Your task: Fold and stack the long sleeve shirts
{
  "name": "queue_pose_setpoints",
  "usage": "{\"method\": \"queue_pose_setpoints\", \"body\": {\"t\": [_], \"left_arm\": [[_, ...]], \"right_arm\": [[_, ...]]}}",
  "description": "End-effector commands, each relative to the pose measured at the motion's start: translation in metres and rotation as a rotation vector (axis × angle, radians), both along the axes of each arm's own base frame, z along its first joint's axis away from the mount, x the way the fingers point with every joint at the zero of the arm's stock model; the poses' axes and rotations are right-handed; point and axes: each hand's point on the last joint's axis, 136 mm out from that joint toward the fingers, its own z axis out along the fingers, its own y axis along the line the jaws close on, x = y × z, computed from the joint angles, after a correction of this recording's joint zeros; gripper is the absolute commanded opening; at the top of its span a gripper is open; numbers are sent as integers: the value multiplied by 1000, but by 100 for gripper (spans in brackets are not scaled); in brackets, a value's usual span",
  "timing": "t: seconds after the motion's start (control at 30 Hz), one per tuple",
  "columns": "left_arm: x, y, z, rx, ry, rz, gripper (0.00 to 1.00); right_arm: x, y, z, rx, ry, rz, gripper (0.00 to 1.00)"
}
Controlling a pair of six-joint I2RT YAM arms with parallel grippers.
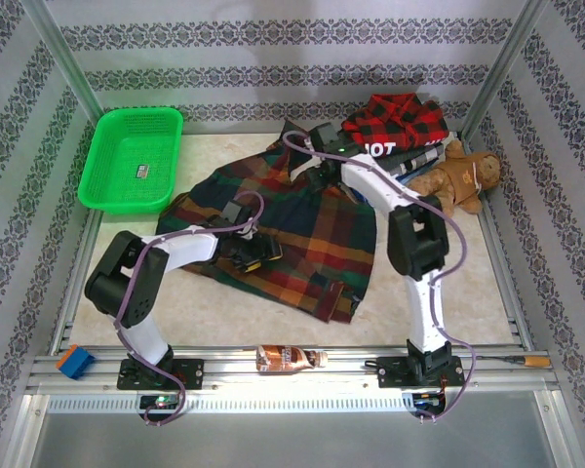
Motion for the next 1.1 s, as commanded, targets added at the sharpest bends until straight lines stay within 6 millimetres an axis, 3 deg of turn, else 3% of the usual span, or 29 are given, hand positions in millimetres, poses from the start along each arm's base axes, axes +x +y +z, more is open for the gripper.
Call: {"method": "queue_pose_setpoints", "body": {"t": [0.0, 0.2, 0.27, 0.4, 0.5, 0.77, 1.07], "left_arm": [[-87, 66, -59, 254, 345, 34, 69], [-105, 91, -51, 282, 355, 107, 69], [-104, 93, -49, 273, 344, 119, 69], [-101, 89, -47, 259, 344, 107, 70], [-101, 94, -47, 289, 343, 108, 70], [-102, 93, -50, 270, 330, 114, 71], [-100, 92, -51, 264, 320, 116, 73]], "right_arm": [[-32, -7, 12, 155, 94, -58, 58], [-90, -43, -47, 132, 309, -231, 57], [-98, -51, -60, 164, 340, -285, 57], [-94, -43, -73, 212, 364, -274, 57], [-90, -49, -84, 195, 368, -322, 57], [-53, -41, -65, 225, 296, -278, 58], [-53, -32, -89, 224, 354, -272, 53]]}}
